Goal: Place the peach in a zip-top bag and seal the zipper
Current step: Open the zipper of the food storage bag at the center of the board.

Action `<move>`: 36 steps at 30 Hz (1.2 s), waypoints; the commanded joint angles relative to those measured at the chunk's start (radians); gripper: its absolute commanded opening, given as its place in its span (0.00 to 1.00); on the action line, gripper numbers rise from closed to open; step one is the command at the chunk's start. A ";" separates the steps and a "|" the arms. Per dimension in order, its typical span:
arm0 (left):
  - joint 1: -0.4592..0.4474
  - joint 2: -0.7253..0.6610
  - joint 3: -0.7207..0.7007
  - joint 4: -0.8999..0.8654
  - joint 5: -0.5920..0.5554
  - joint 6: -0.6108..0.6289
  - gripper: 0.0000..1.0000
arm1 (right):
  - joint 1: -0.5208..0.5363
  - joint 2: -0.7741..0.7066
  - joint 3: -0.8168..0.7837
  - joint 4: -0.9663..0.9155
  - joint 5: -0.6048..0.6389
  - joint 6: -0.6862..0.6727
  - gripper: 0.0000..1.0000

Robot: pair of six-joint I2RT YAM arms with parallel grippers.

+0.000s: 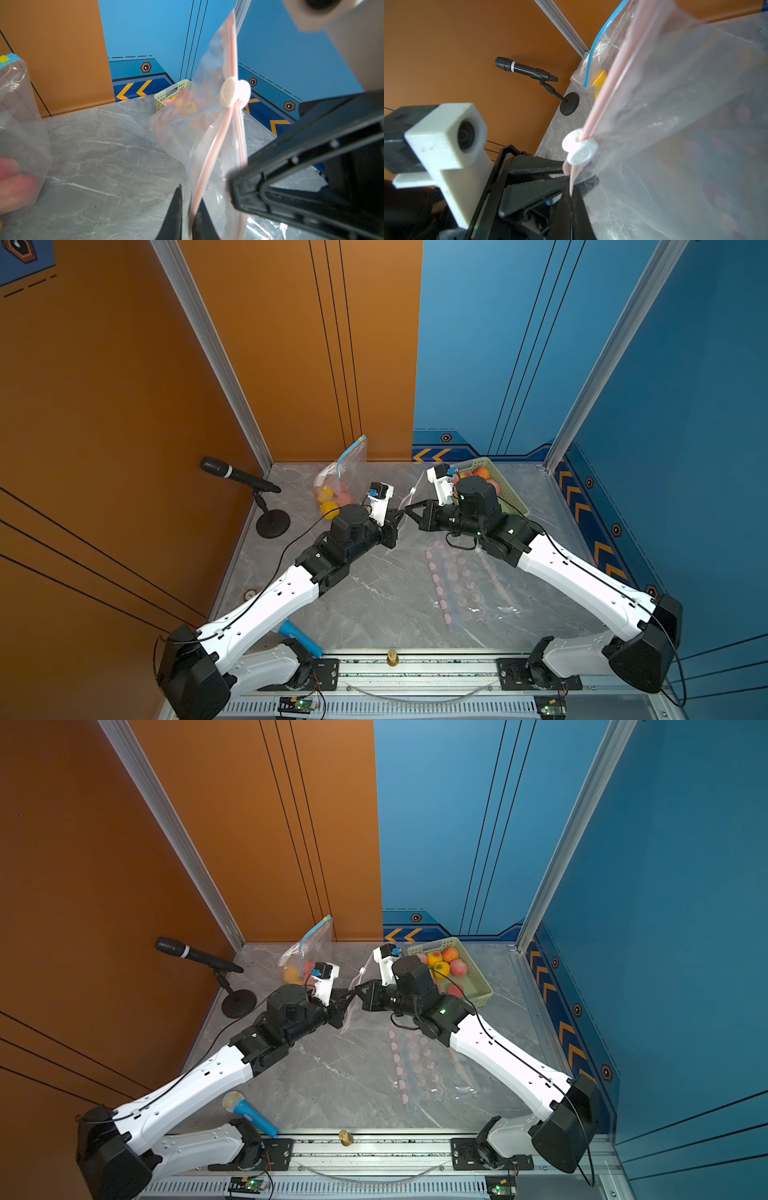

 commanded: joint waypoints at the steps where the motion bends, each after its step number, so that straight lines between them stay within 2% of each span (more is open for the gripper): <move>1: 0.000 -0.010 0.031 -0.018 -0.055 0.001 0.00 | 0.009 -0.019 0.041 -0.091 0.063 -0.044 0.00; 5: 0.002 -0.071 0.059 -0.103 -0.193 0.057 0.00 | 0.014 -0.028 0.055 -0.193 0.168 -0.080 0.00; 9: 0.000 -0.151 0.104 -0.232 -0.301 0.178 0.00 | 0.013 -0.011 0.063 -0.255 0.229 -0.084 0.00; 12: -0.021 -0.178 0.177 -0.371 -0.346 0.273 0.00 | 0.014 0.027 0.065 -0.243 0.217 -0.069 0.00; 15: -0.086 -0.175 0.239 -0.464 -0.423 0.368 0.00 | 0.015 0.076 0.074 -0.202 0.181 -0.046 0.00; 18: -0.133 -0.135 0.285 -0.534 -0.497 0.403 0.00 | 0.015 0.105 0.080 -0.143 0.146 -0.033 0.02; 20: -0.138 -0.097 0.299 -0.563 -0.526 0.385 0.00 | 0.015 0.112 0.082 -0.111 0.134 -0.031 0.11; 23: -0.133 -0.034 0.306 -0.570 -0.544 0.332 0.00 | 0.014 0.113 0.065 -0.062 0.128 -0.016 0.34; 24: -0.125 -0.013 0.310 -0.570 -0.535 0.306 0.00 | 0.017 0.111 0.050 -0.040 0.117 -0.006 0.38; 31: -0.077 0.074 0.335 -0.539 -0.407 0.177 0.00 | 0.021 0.108 -0.070 0.129 0.078 0.089 0.62; 36: -0.053 0.107 0.346 -0.536 -0.325 0.092 0.00 | 0.025 0.132 -0.106 0.178 0.166 0.119 0.71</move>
